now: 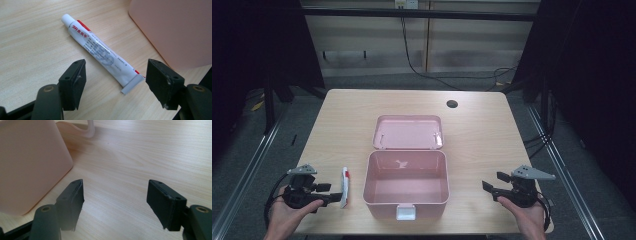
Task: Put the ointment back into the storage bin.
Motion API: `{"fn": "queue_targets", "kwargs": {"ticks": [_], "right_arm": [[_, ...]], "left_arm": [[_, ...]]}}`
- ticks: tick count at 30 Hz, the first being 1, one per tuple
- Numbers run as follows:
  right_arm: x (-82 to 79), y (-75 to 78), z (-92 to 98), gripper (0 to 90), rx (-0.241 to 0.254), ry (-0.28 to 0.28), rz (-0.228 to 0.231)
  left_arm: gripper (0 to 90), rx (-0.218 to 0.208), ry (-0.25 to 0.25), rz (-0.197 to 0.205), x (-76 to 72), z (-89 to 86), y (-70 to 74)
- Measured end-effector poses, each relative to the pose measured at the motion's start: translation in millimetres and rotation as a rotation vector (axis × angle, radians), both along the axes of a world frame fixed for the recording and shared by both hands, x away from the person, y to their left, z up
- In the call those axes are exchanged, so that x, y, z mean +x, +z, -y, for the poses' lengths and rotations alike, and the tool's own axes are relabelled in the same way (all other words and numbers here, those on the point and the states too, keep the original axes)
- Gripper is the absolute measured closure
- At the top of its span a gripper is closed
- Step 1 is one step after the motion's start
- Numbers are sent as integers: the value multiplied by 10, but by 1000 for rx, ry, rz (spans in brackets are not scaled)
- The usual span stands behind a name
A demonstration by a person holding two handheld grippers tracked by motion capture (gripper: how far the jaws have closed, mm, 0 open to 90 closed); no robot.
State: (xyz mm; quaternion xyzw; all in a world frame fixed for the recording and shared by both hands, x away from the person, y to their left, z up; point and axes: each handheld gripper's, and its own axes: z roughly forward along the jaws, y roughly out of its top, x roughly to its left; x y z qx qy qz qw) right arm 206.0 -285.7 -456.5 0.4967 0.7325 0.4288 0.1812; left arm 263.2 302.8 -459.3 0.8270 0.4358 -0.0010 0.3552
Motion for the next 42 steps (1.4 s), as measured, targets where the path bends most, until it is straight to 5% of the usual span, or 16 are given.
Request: {"fn": "queue_targets", "kwargs": {"ticks": [10,20,30,35,42], "right_arm": [[-39,35,-38,297,37,15,-17],[-21,19,-74,265,34,28,-45],[-18,11,-99,255,26,46,-51],[-19,11,-106,248,26,51,-54],[-13,5,-115,242,23,54,-61]], "left_arm": [[361,36,18,-10,14,23,57],[438,66,14,-30,110,118,262],[516,157,10,-104,338,311,396],[550,211,18,-155,426,358,348],[592,229,-5,-192,487,394,261]]}}
